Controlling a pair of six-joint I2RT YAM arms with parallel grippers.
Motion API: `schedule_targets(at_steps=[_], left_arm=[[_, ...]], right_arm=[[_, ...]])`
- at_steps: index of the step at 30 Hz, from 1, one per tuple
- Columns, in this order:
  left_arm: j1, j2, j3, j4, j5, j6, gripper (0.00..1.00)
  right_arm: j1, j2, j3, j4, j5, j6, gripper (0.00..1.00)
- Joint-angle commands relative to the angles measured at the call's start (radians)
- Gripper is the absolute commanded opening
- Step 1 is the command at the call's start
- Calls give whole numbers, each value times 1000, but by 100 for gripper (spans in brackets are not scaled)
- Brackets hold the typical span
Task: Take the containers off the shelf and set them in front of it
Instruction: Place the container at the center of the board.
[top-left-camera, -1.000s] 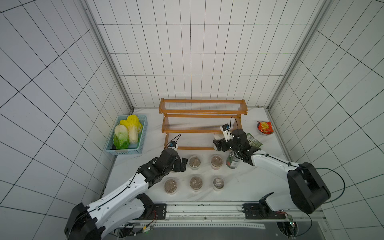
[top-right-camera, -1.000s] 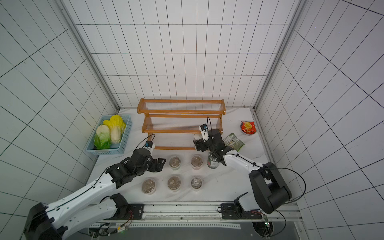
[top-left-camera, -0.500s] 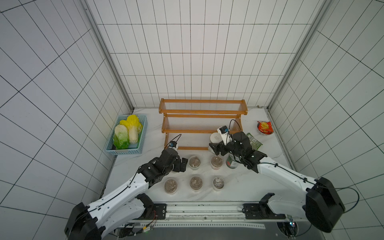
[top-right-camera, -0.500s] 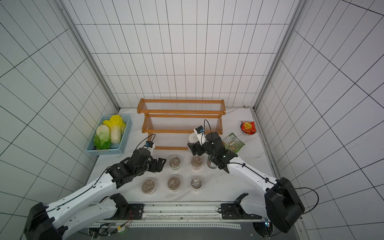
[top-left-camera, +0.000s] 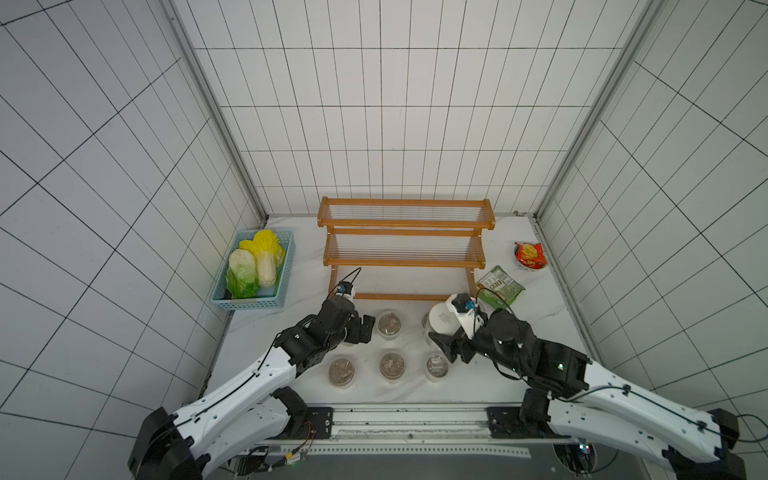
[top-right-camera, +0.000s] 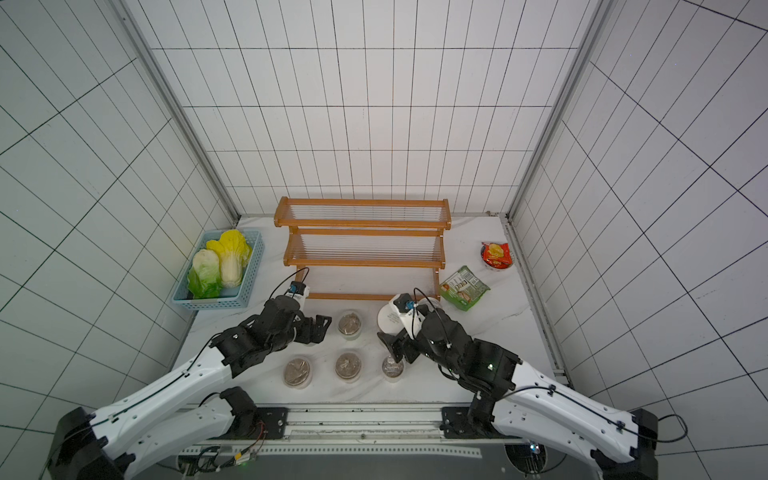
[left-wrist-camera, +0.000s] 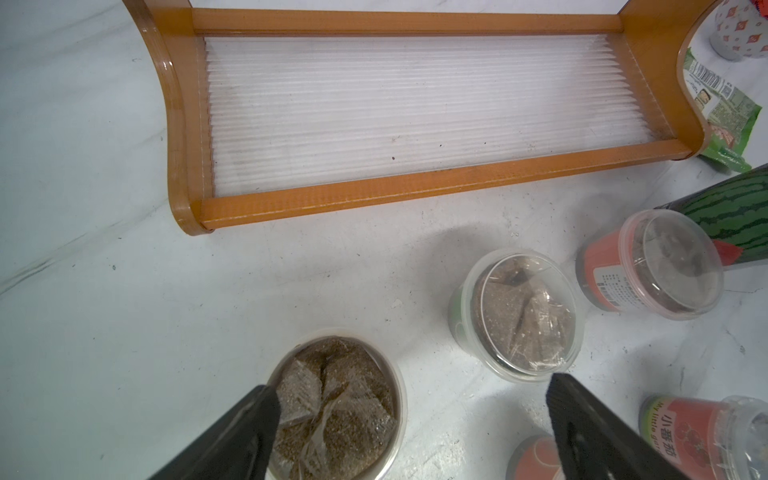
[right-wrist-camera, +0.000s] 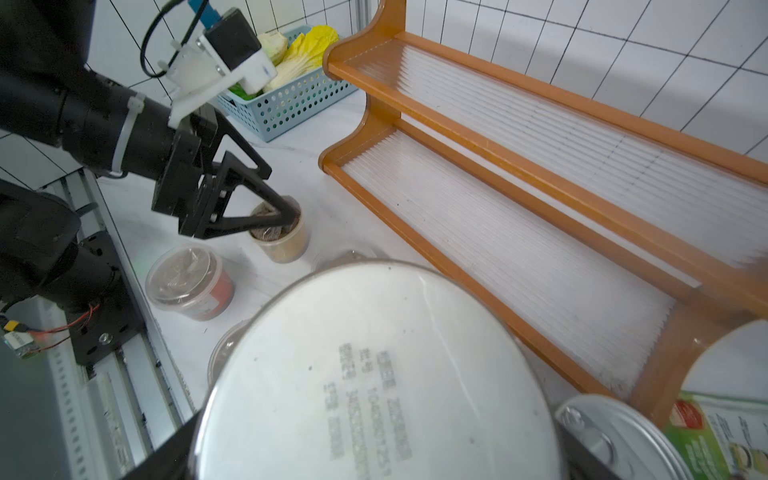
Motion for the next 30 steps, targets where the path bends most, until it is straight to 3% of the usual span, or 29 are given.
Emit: schedule_targets(at_steps=[1,7,15,18,30], left_arm=[[6,3,6,34,14,12,98],[6,31,16,40,22,16,99],[7,20,30,18,8,30,99],[8,7,28,14,5,32,98],[27,-3,26,14,14,41,98]], right_arm=[[57,-72,37,-274,200,150,73],[150,-86,10,-433,366,351,73],[175,-21,-147,-276,445,500,75],[172,-17,-208,-179,445,523,76],[126,59,-232,-220,350,624,83]])
